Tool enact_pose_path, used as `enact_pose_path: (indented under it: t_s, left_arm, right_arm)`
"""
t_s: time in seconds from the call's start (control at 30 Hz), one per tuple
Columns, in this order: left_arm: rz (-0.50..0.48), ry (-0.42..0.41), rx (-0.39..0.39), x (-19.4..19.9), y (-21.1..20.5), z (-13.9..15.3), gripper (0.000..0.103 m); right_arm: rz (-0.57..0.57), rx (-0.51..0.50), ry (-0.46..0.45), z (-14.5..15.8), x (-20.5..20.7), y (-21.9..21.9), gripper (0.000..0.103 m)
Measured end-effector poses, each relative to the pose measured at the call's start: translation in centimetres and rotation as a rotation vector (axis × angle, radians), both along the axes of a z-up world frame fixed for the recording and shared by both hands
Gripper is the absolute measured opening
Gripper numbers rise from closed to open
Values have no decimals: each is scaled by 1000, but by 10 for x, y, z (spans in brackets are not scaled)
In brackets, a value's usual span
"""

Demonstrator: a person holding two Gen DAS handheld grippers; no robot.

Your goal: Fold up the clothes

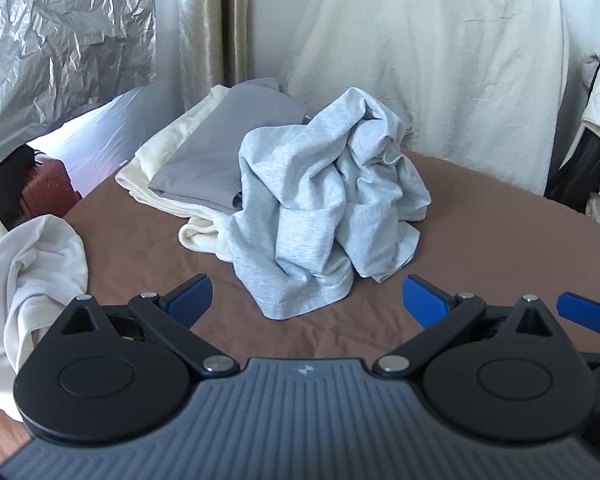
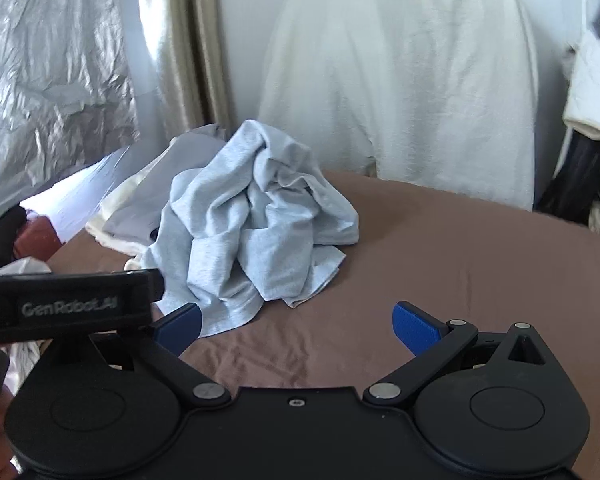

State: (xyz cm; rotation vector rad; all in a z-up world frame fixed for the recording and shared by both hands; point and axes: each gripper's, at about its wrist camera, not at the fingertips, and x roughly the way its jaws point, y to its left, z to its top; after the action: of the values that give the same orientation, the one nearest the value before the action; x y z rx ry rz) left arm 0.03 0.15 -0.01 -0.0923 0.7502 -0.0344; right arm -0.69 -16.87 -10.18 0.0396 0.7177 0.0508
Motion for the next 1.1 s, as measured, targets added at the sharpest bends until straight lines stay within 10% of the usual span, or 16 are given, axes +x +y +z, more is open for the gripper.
enact_pose_path:
  t_s: [0.3,1.1]
  left_arm:
    - [-28,15,11,-1,-3,-3,103]
    - [-31,52,-37,3,2,-5,103]
  right_arm:
    - [20,114,0,-4,-5,-9,103]
    - [-69,36,40,-8,-18,-13,103]
